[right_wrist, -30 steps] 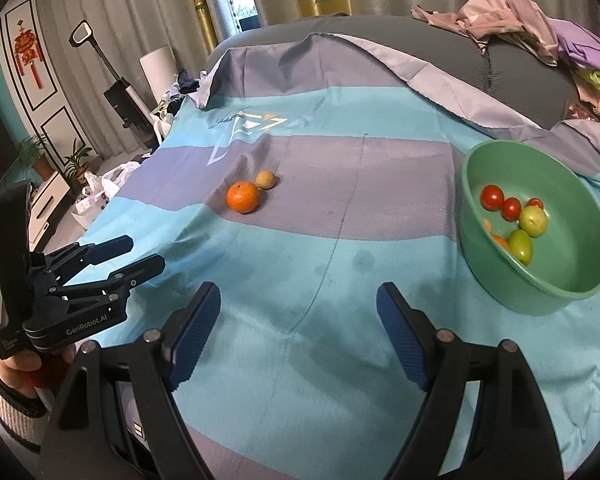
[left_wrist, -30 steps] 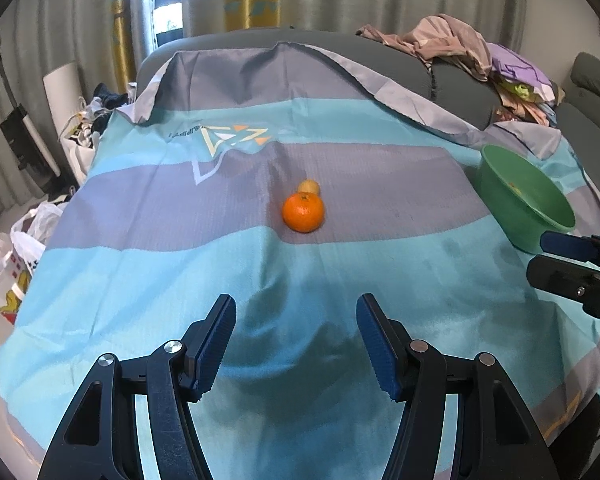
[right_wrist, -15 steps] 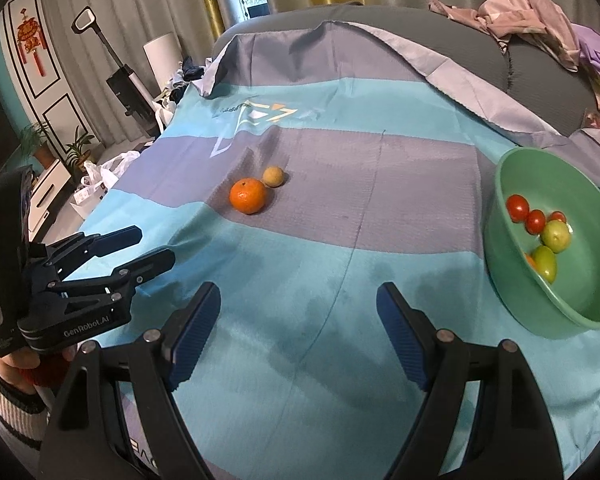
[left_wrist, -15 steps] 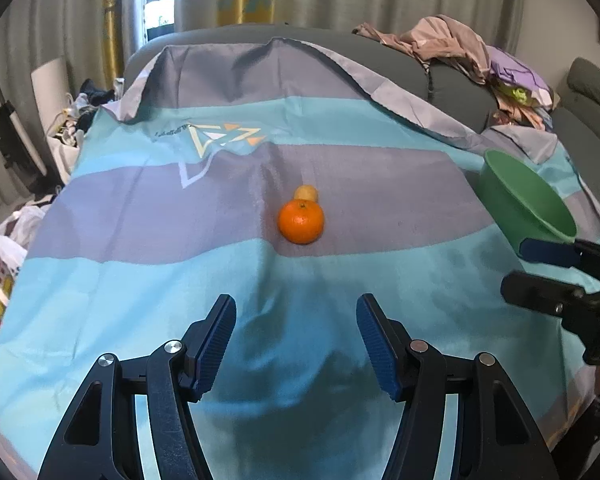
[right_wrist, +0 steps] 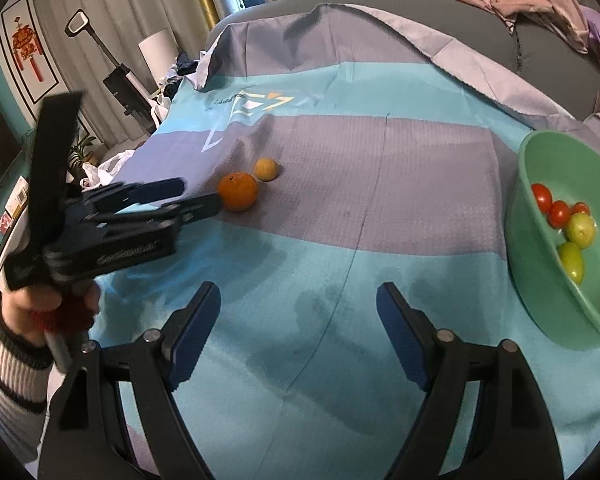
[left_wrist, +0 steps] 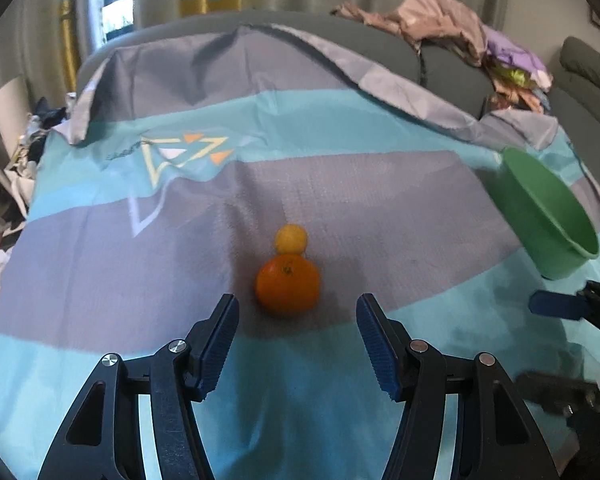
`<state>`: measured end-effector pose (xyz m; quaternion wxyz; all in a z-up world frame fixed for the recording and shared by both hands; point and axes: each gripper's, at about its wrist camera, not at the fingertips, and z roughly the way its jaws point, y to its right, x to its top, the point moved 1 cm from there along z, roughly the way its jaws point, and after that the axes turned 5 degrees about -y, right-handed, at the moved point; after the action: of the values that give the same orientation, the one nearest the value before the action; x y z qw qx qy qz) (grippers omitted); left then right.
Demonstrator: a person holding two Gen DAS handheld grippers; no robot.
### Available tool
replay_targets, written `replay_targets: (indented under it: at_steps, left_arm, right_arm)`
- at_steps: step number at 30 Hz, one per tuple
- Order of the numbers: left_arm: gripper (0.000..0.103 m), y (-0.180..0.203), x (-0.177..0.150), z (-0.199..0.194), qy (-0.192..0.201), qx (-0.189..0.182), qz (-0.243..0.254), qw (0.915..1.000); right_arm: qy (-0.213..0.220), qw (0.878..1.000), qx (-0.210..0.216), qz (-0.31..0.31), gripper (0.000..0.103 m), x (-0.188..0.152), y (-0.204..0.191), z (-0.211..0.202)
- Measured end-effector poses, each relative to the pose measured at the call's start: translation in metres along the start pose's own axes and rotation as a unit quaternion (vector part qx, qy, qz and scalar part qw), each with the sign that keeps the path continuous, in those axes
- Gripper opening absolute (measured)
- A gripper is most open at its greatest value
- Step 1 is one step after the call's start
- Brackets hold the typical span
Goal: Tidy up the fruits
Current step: 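Grasp the orange with the left tool while the right tool grasps the small brown fruit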
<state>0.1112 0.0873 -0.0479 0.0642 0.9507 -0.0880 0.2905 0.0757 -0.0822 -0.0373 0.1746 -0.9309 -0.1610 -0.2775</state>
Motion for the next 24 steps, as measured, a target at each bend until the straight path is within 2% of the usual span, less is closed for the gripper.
replay_targets:
  at_steps: [4,9,15,18,21,24]
  left_arm:
    - [0.060,0.006,0.009,0.023,-0.024,0.017,0.024,0.9993]
    - [0.044,0.011,0.012,0.037,-0.030,0.052,0.043,0.9973]
    - [0.042,0.006,0.011,0.037,-0.016,0.036,0.034,0.9986]
    - [0.042,-0.003,0.011,0.029,-0.010,0.012,0.008,0.9999]
    - [0.042,-0.019,0.010,0.006,0.025,0.000,-0.027,0.9993]
    - [0.042,-0.033,0.008,-0.010,0.044,0.004,-0.047,0.9979]
  right_arm:
    - [0.002,1.000,0.004,0.000,0.081,0.001,0.004,0.003]
    - [0.002,1.000,0.005,-0.001,0.081,0.005,0.007,0.008]
    - [0.001,1.000,0.009,0.000,0.081,0.015,0.010,0.017]
    - [-0.002,1.000,0.017,0.003,0.081,0.021,0.010,0.025]
    - [-0.009,0.999,0.031,0.011,0.080,0.032,0.012,0.038]
    - [-0.013,0.999,0.042,0.012,0.080,0.047,0.010,0.053]
